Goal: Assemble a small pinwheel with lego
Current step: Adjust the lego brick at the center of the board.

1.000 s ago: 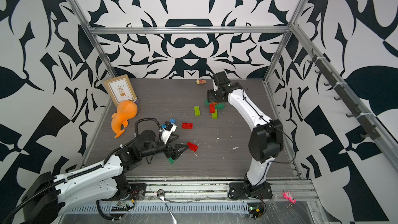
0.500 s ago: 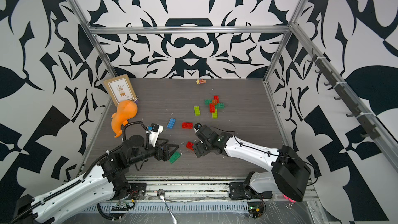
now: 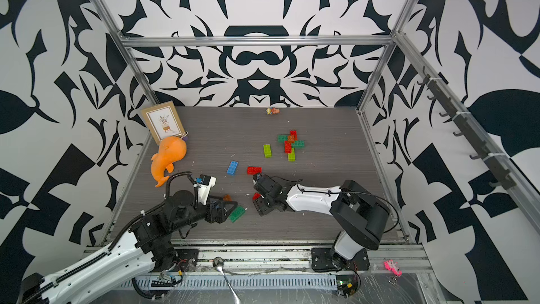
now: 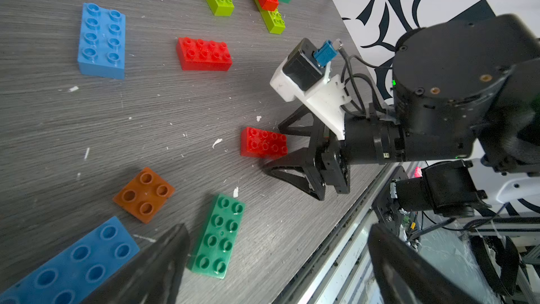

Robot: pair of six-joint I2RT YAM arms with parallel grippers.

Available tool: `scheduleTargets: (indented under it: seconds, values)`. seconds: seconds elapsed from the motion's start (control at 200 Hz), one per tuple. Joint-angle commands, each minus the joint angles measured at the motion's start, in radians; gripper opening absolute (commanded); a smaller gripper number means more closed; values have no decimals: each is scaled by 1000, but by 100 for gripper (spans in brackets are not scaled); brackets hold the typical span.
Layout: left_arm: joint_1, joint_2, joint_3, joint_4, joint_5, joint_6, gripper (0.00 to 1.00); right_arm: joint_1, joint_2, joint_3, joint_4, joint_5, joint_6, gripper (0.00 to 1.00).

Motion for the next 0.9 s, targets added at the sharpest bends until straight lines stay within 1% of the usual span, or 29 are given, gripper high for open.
scheduleTargets:
  seconds: [0.0, 0.075, 0.145, 0.205, 0.23, 0.255, 0.31, 0.405, 0.44, 0.45, 0.495, 0.595, 0.69, 0.895]
  values:
    - [4, 4, -8, 14, -18, -22, 100, 7, 8, 36, 33, 22, 0, 65]
    - [4, 11, -5, 22, -28, -26, 100, 12, 8, 33, 43, 25, 0, 56]
    - [4, 22, 3, 26, -41, -30, 100, 14, 5, 34, 40, 34, 4, 46]
    - [4, 29, 5, 45, -39, -29, 100, 18, -5, 31, 30, 49, 12, 35]
    - [4, 32, 7, 53, -37, -30, 100, 19, -9, 25, 31, 58, 19, 33]
    - [3, 34, 10, 58, -36, -28, 100, 19, -16, 17, 33, 67, 29, 32]
    - [4, 39, 21, 56, -35, -23, 100, 19, -28, 2, 36, 84, 60, 24]
    - [4, 38, 24, 58, -25, -10, 100, 20, -54, -25, 16, 129, 126, 14]
    - [4, 36, 18, 65, -19, -5, 100, 19, -71, -39, 12, 132, 146, 12]
    - [4, 35, 16, 68, -16, -4, 100, 19, -76, -45, 12, 161, 155, 11]
    - [4, 34, 8, 72, -11, -2, 100, 19, -106, -72, 5, 208, 202, 10]
    - [4, 38, 7, 72, -14, 3, 100, 19, -174, -130, -2, 273, 296, 7]
    - [4, 55, 19, 83, -2, 19, 100, 20, -191, -155, 15, 276, 321, 8]
    - [4, 100, 48, 109, 10, 23, 100, 45, -143, -136, 10, 273, 383, 7]
